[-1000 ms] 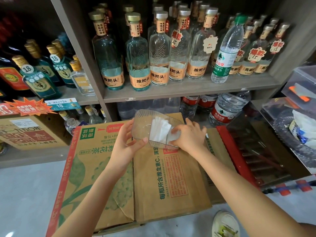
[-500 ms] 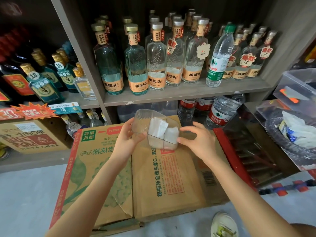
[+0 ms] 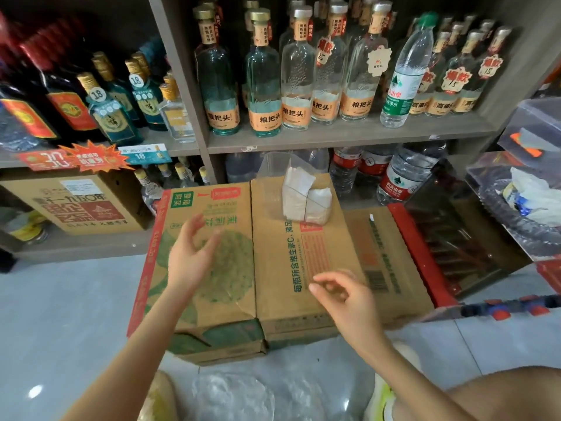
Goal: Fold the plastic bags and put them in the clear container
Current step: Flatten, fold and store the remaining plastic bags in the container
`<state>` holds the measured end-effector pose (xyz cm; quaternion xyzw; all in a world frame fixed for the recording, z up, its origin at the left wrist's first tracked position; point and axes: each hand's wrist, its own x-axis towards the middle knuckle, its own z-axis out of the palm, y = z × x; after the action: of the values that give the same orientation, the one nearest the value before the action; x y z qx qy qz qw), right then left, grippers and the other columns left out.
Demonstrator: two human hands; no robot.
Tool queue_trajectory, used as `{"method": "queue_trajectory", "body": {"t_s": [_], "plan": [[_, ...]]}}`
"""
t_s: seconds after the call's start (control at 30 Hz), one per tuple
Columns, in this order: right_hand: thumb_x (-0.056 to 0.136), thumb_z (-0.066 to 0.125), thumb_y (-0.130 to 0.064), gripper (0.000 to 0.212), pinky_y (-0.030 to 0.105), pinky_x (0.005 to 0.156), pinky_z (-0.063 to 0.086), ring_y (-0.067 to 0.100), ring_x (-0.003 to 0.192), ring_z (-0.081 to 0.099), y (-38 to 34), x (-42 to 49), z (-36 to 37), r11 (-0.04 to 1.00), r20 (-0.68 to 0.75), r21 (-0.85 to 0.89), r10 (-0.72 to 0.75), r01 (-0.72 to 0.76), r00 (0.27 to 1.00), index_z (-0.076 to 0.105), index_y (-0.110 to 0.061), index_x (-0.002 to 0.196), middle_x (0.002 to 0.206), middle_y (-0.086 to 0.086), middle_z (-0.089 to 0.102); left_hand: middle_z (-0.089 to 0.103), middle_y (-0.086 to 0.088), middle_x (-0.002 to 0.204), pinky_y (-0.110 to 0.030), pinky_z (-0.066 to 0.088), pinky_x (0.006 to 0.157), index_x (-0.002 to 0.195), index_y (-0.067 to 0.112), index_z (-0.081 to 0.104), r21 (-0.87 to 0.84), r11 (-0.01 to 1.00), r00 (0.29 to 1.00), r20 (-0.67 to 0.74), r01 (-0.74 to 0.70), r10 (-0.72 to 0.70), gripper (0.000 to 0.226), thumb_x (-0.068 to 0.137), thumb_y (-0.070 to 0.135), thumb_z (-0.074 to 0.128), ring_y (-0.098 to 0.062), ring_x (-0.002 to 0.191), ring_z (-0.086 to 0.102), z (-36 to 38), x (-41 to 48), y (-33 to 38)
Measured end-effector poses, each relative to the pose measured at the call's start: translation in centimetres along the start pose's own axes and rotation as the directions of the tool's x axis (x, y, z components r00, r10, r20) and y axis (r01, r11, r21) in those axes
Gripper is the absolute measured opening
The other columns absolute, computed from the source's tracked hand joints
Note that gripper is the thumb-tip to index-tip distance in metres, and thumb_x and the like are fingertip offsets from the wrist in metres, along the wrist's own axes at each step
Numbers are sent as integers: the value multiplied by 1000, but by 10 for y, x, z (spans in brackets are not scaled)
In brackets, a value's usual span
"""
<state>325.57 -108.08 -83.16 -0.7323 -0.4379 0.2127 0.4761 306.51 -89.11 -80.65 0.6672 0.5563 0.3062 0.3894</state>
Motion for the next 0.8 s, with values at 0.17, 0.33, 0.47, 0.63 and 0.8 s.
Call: {"method": "queue_trajectory", "body": {"t_s": [0.17,0.33,0.47,0.63,0.8], "plan": [[83,59,-43,24,12,53,39,3,67,50,34,-51,52,972,63,-171,-154,163,986,67,-21,77,87,-15,48,44,-7,148,-48,25,115,142,19,45,502,854,991,50,-133,125,75,86,66,29,-29,140,34,-45,-34,-80],[87,55,-42,28,17,58,45,7,74,61,65,-76,95,898,119,-363,-221,249,968,70,-19,82,84,-8,64,31,-9,156,-43,9,121,145,29,41,683,701,979,121,-204,167,75,88,68,12,-28,147,17,-38,-35,-100],[82,51,-60,51,20,72,46,15,96,64,125,-99,138,831,374,-556,213,34,903,68,-22,110,104,-7,66,36,-11,153,-44,13,120,142,26,47,706,676,973,82,-209,215,68,93,63,17,-32,145,23,-34,-36,-105],[88,55,-58,65,29,97,41,20,126,46,178,-115,189,658,428,-739,626,-146,652,44,-21,139,138,-2,52,41,-12,149,-47,19,118,140,24,51,699,683,964,39,-214,262,64,95,59,22,-33,143,28,-29,-34,-110],[86,59,-55,74,35,99,38,27,129,43,202,-116,234,567,353,-764,767,-308,536,33,-17,144,140,6,49,45,-15,146,-51,26,114,137,20,54,702,668,940,5,-247,342,61,97,57,27,-37,139,34,-26,-33,-116]]}}
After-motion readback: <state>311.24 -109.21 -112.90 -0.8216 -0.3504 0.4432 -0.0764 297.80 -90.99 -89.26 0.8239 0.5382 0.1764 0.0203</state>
